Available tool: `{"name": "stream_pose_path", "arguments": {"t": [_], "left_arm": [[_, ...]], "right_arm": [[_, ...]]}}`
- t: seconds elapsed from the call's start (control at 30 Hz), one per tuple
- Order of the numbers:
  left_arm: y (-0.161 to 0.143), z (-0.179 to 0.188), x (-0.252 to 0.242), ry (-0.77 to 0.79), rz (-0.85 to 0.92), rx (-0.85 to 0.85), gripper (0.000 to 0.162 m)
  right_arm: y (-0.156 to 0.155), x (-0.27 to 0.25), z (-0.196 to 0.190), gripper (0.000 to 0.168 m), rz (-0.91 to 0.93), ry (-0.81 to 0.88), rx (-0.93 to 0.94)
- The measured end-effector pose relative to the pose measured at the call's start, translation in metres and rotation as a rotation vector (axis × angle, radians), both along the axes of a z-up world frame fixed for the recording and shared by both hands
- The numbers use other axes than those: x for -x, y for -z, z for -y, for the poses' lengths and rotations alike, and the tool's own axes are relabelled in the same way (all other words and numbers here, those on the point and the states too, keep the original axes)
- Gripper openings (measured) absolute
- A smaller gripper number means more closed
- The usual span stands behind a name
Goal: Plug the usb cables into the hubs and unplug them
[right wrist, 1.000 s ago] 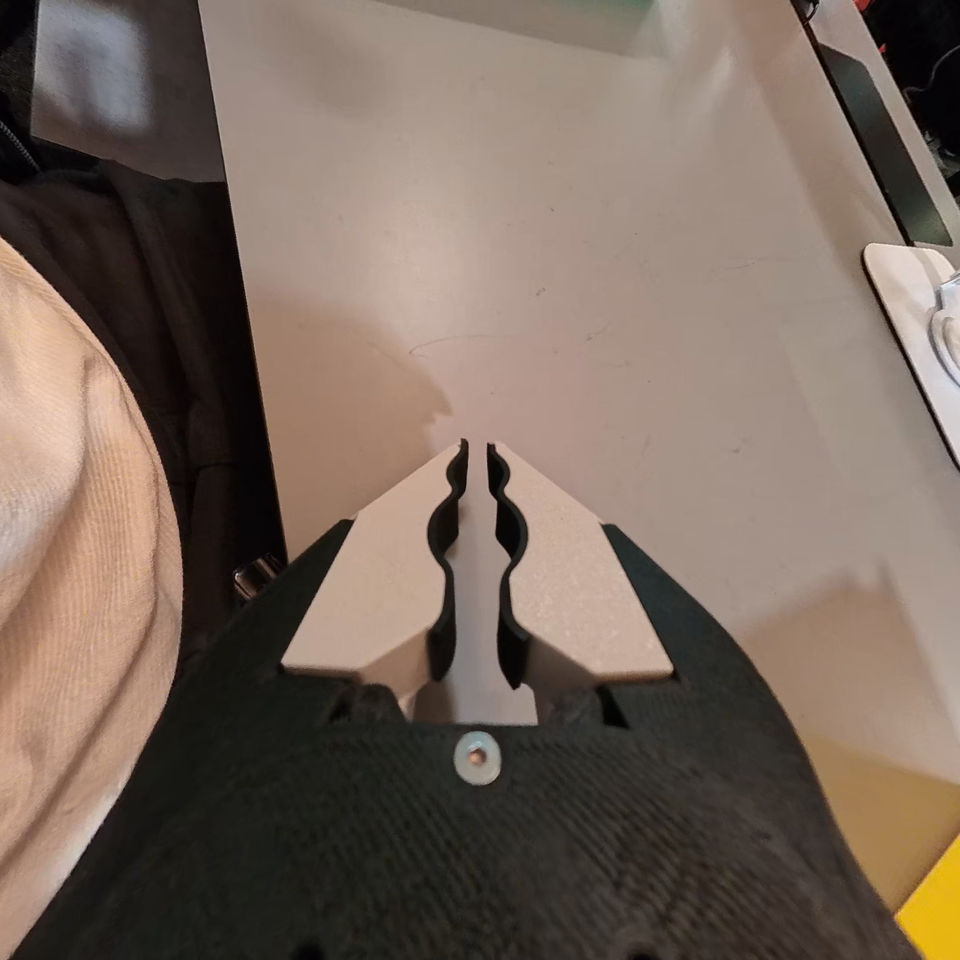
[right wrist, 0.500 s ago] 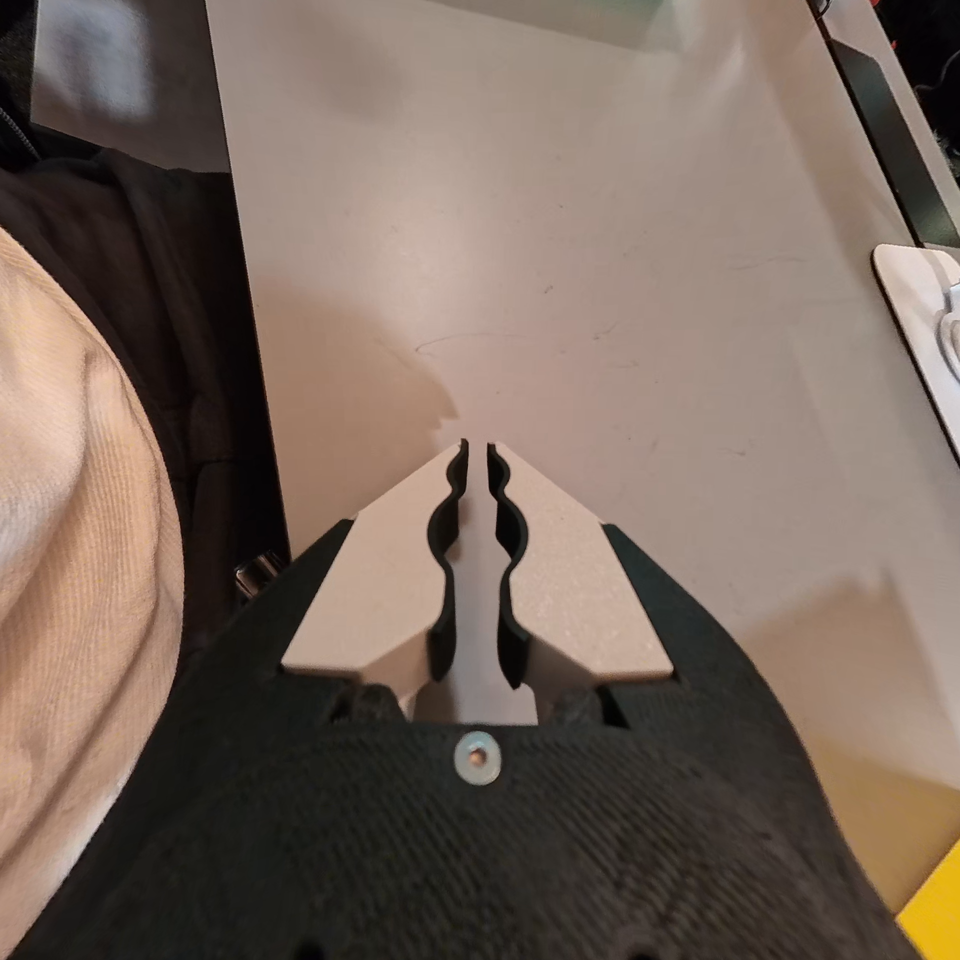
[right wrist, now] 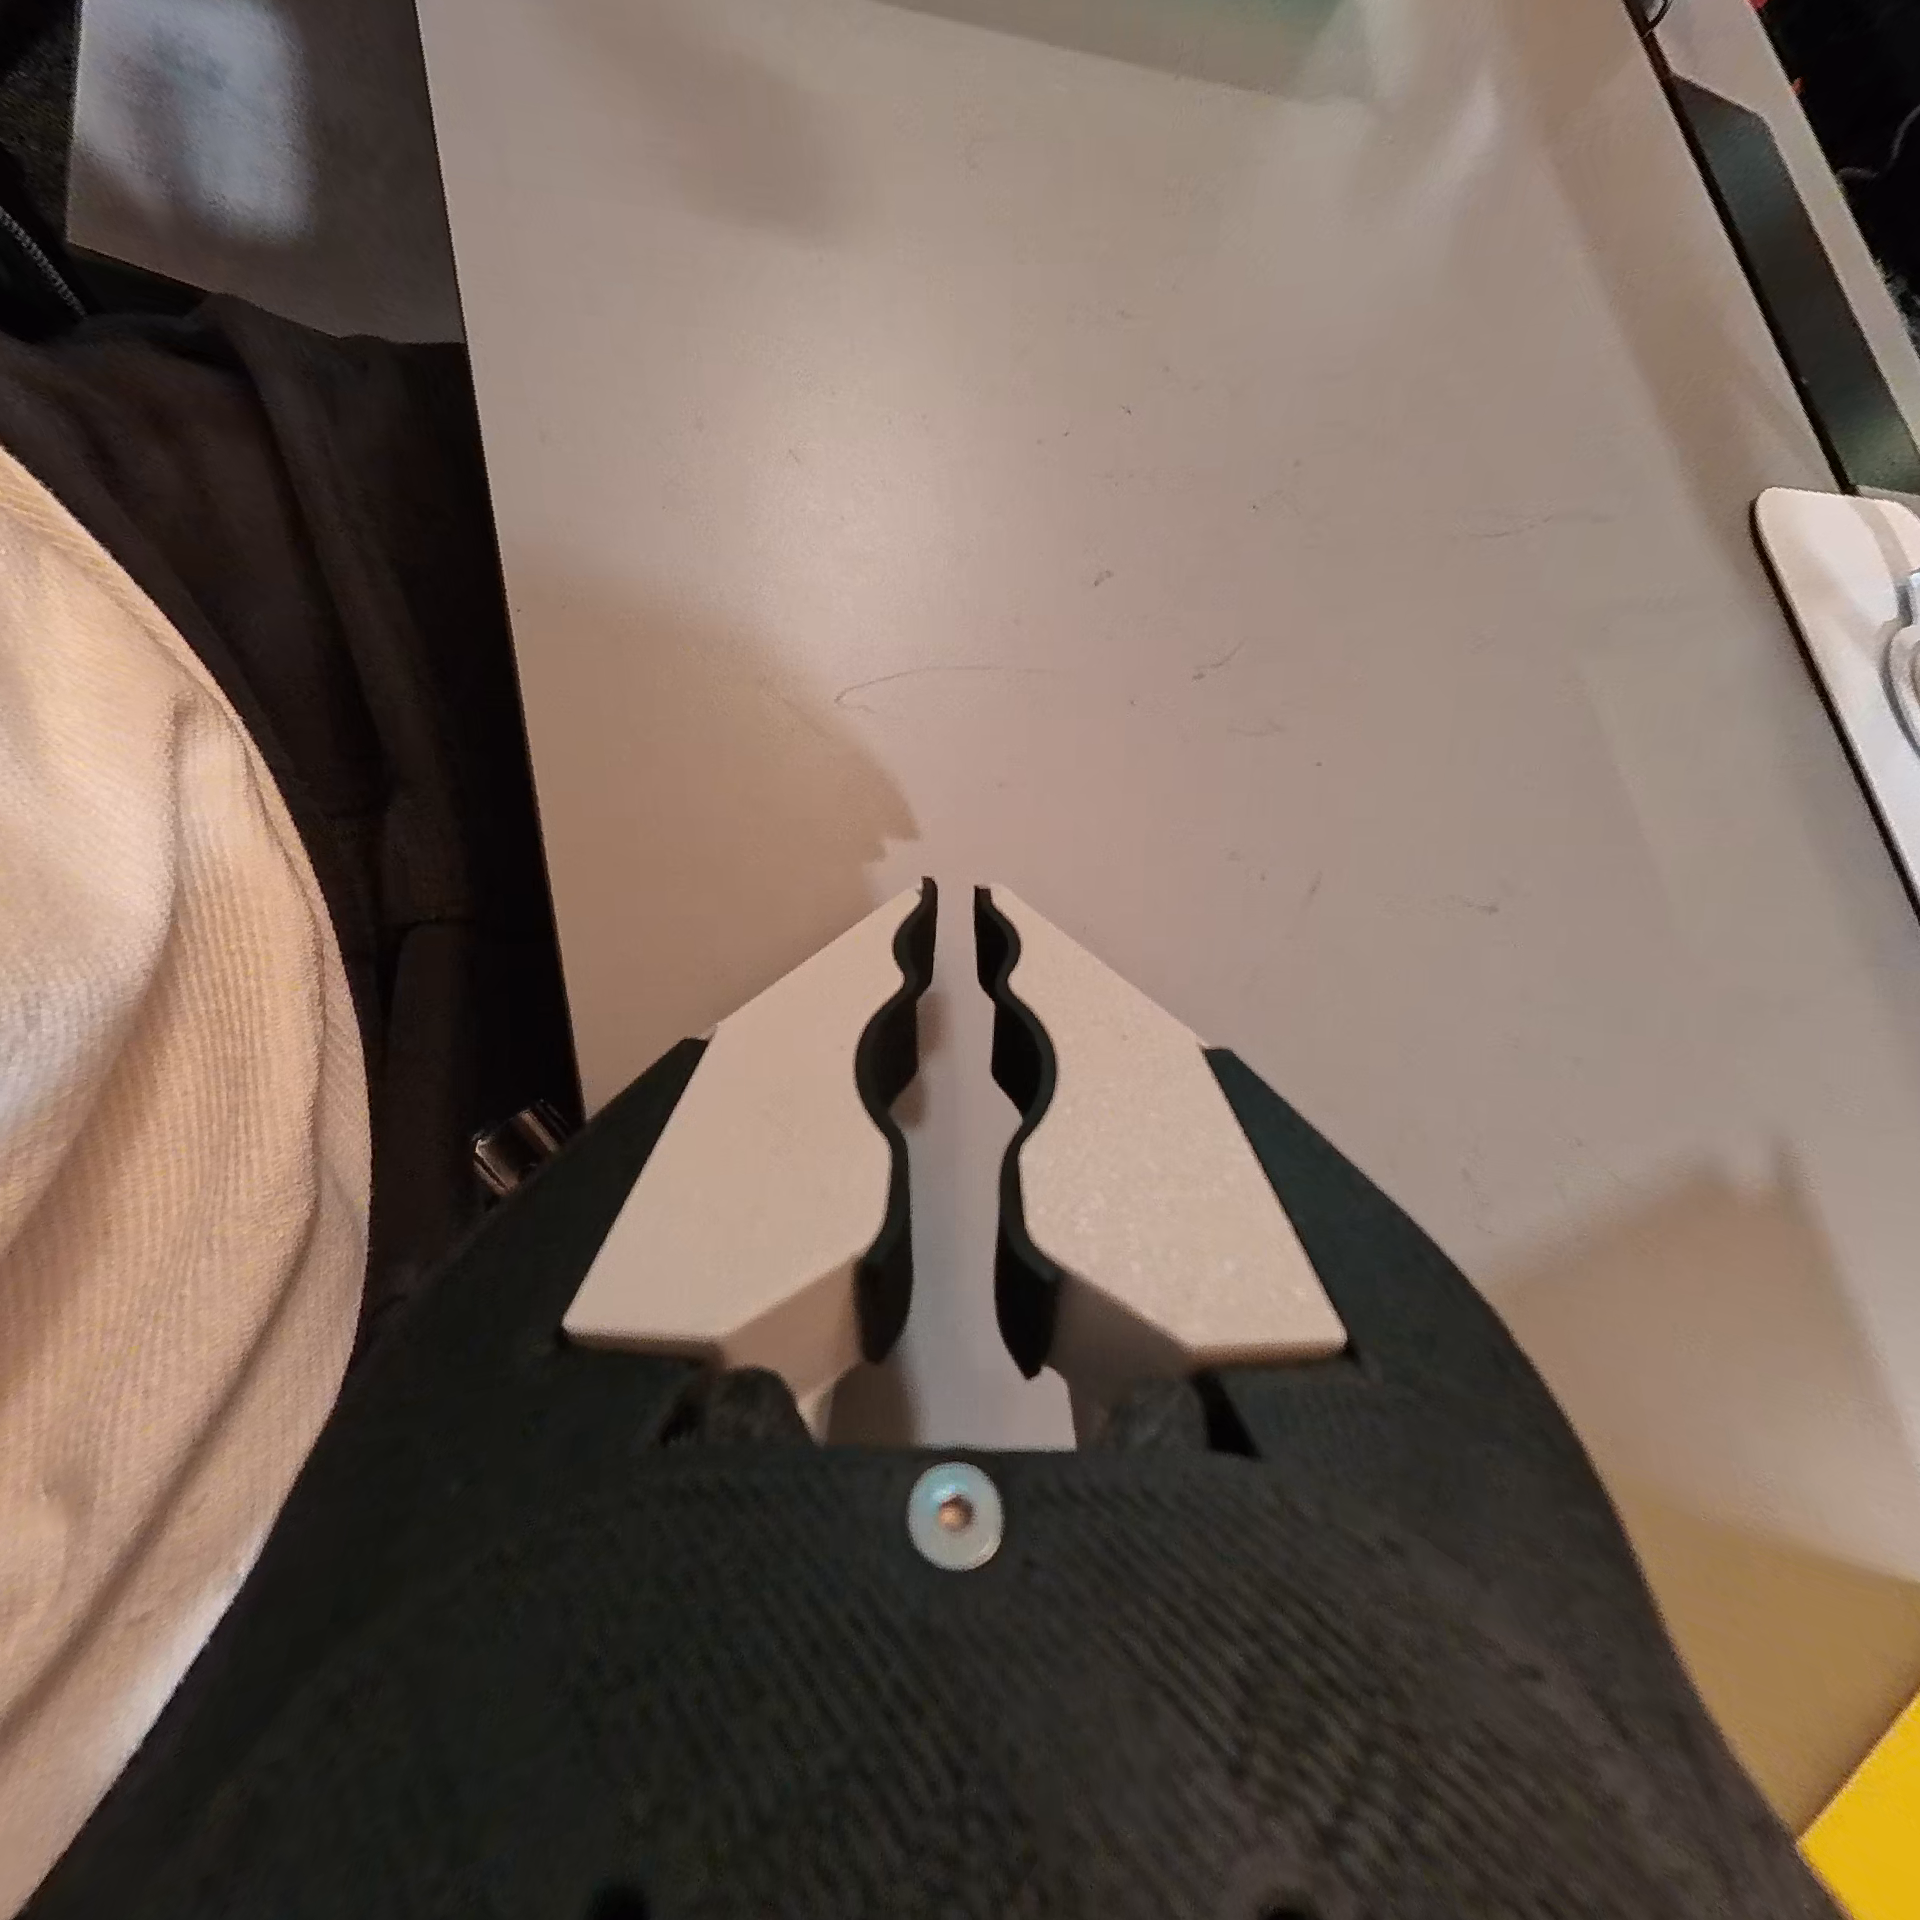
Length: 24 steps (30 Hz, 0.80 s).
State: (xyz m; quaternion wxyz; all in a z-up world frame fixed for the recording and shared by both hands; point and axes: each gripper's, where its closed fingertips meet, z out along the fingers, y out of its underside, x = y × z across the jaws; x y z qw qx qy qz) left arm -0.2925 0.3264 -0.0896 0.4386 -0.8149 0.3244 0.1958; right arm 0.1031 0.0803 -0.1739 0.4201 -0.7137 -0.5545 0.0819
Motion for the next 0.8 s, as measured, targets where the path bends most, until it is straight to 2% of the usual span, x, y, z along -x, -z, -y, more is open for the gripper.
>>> {"name": "stream_pose_path", "arguments": {"t": [0.13,0.17,0.27,0.37,0.47,0.57,0.7,0.8], "left_arm": [[0.018,-0.002,-0.005,0.005,-0.052,0.050,0.030],[0.019,-0.004,-0.005,0.003,-0.073,0.043,0.022],[0.017,-0.007,-0.005,-0.015,-0.130,0.027,0.014],[0.009,-0.009,-0.005,-0.036,-0.102,0.001,0.007],[-0.025,-0.014,0.005,-0.106,-0.056,-0.139,0.004],[-0.074,-0.008,0.011,-0.146,0.042,-0.317,0.002],[-0.145,0.015,0.014,-0.137,0.174,-0.554,0.003],[-0.187,0.039,0.011,-0.111,0.256,-0.660,0.003]], "right_arm": [[0.000,0.000,0.000,0.006,0.003,-0.001,0.000],[0.000,0.000,0.000,0.006,0.002,-0.001,0.000],[0.001,0.000,0.001,0.006,0.006,-0.002,0.001],[0.001,0.000,0.001,0.006,0.007,-0.003,0.001],[0.001,0.000,0.001,0.006,0.008,-0.004,0.001],[0.002,0.000,0.001,0.006,0.009,-0.005,0.002],[0.002,0.001,0.001,0.006,0.013,-0.006,0.005],[0.003,0.001,0.002,0.006,0.016,-0.007,0.004]]}}
